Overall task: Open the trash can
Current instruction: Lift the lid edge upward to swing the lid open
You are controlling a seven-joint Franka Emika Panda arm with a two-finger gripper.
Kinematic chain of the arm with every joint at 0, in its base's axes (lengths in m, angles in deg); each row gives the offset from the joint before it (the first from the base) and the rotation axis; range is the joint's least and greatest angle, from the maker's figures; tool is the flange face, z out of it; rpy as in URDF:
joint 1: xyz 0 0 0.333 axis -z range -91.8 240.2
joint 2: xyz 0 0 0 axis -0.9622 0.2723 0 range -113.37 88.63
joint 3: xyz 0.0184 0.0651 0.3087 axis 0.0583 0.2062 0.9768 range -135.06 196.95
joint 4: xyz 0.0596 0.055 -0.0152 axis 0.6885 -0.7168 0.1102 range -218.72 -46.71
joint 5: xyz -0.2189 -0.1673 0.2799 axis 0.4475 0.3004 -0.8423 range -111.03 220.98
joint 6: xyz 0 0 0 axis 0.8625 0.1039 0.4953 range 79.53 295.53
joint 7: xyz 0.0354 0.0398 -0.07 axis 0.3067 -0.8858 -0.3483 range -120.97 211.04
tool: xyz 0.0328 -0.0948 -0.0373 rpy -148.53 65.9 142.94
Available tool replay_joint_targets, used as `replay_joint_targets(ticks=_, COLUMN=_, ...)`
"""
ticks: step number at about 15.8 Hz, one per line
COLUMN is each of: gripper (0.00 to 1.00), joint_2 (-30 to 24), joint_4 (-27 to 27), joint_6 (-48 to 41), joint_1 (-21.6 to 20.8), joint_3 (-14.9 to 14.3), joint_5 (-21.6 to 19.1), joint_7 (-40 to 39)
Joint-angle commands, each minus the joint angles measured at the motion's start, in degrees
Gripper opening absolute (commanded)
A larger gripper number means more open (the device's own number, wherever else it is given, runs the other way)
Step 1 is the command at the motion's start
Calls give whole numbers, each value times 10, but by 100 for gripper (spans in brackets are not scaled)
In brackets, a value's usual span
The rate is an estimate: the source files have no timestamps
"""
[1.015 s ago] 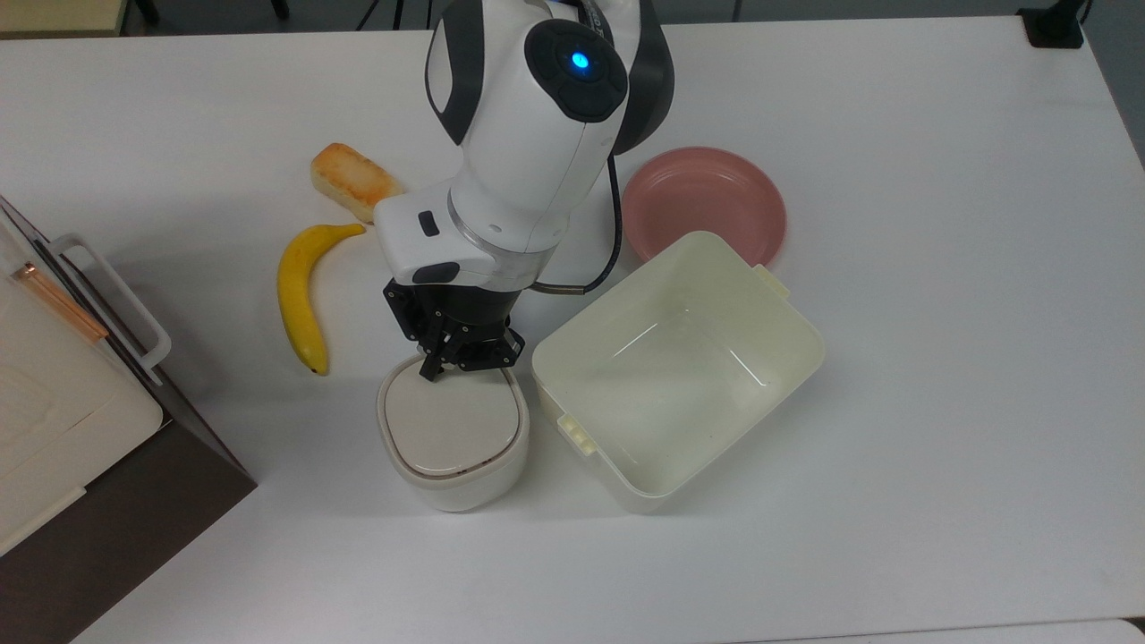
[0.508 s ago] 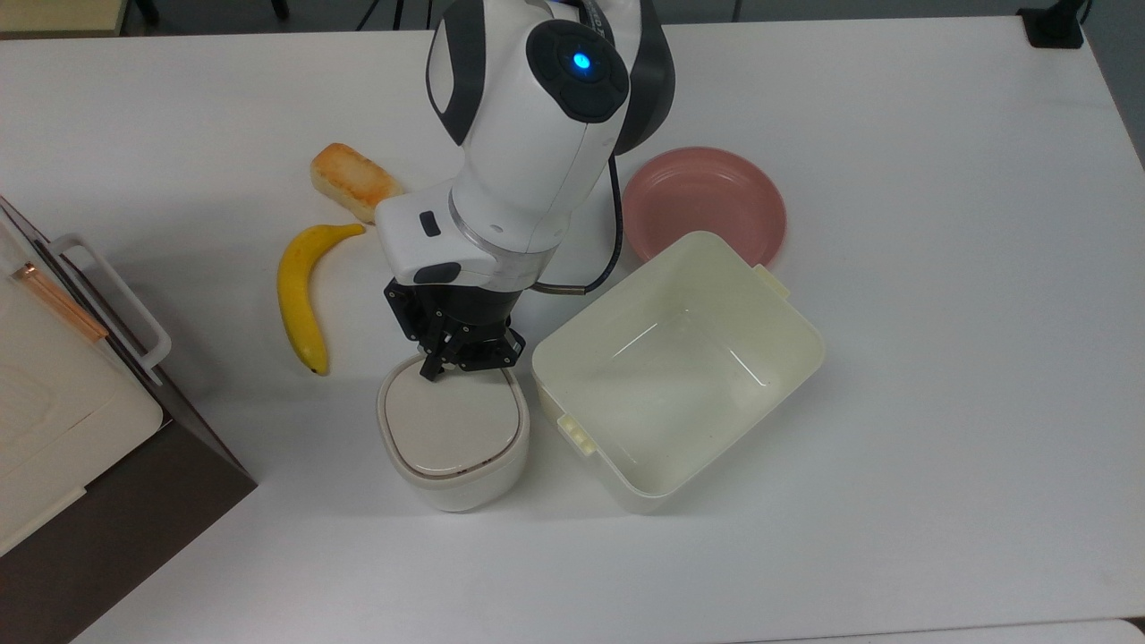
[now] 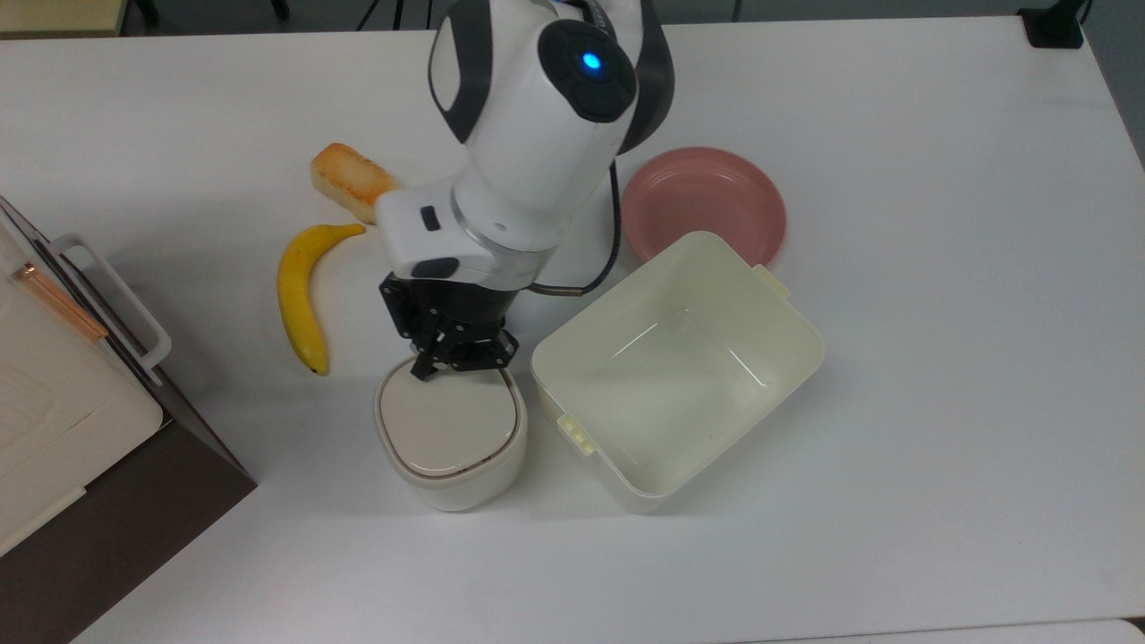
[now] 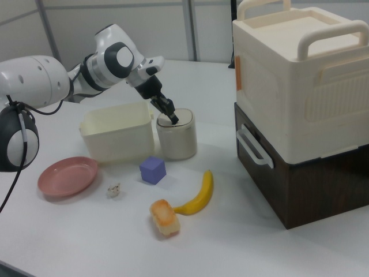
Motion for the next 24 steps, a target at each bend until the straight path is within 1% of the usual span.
replay_joint_targets(ticks=1, gripper=0, joint_2=-21, joint_4=-2, joint_6=0, joint_1=22, joint_3=-1, joint_5=-29, joint_7=7)
replay_joint_targets(ticks=7, gripper=0, joint_2=-34, joint_4=4, joint_6=-1, joint_1=44, joint_3=-1, joint_5=-68, joint_7=-11)
replay_joint_targets(ticks=9, gripper=0, joint_2=-35, joint_4=19, joint_6=-4, joint_1=50, joint_3=-2, joint_5=-78, joint_7=-15)
replay_joint_targets(ticks=11, gripper=0, joint_2=-42, joint_4=18, joint_6=-6, joint_1=54, joint_3=-2, joint_5=-88, joint_7=-34)
replay_joint_targets(ticks=13, gripper=0, joint_2=-46, joint_4=17, joint_6=-29, joint_1=54, joint_3=-1, joint_5=-92, joint_7=-62)
replay_joint_targets(ticks=15, gripper=0, joint_2=-58, joint_4=16, joint_6=-64, joint_1=55, joint_3=0, joint_5=-106, joint_7=-119)
replay_joint_targets(ticks=16, gripper=0, joint_2=-74, joint_4=12, joint_6=-84, joint_1=62, joint_3=1, joint_5=-123, joint_7=-158)
replay_joint_targets(ticks=18, gripper=0, joint_2=-101, joint_4=11, joint_6=-133, joint_1=75, joint_3=-1, joint_5=-176, joint_7=-254)
replay_joint_targets(ticks=19, gripper=0, joint_2=-112, joint_4=11, joint_6=-166, joint_1=84, joint_3=-2, joint_5=-195, joint_7=-308)
replay_joint_targets(ticks=22, gripper=0, joint_2=-141, joint_4=11, joint_6=-264, joint_1=105, joint_3=-3, joint_5=-222, joint_7=-450)
replay_joint_targets(ticks=24, gripper=0, joint_2=-160, joint_4=11, joint_6=-294, joint_1=119, joint_3=-4, joint_5=-236, joint_7=-500)
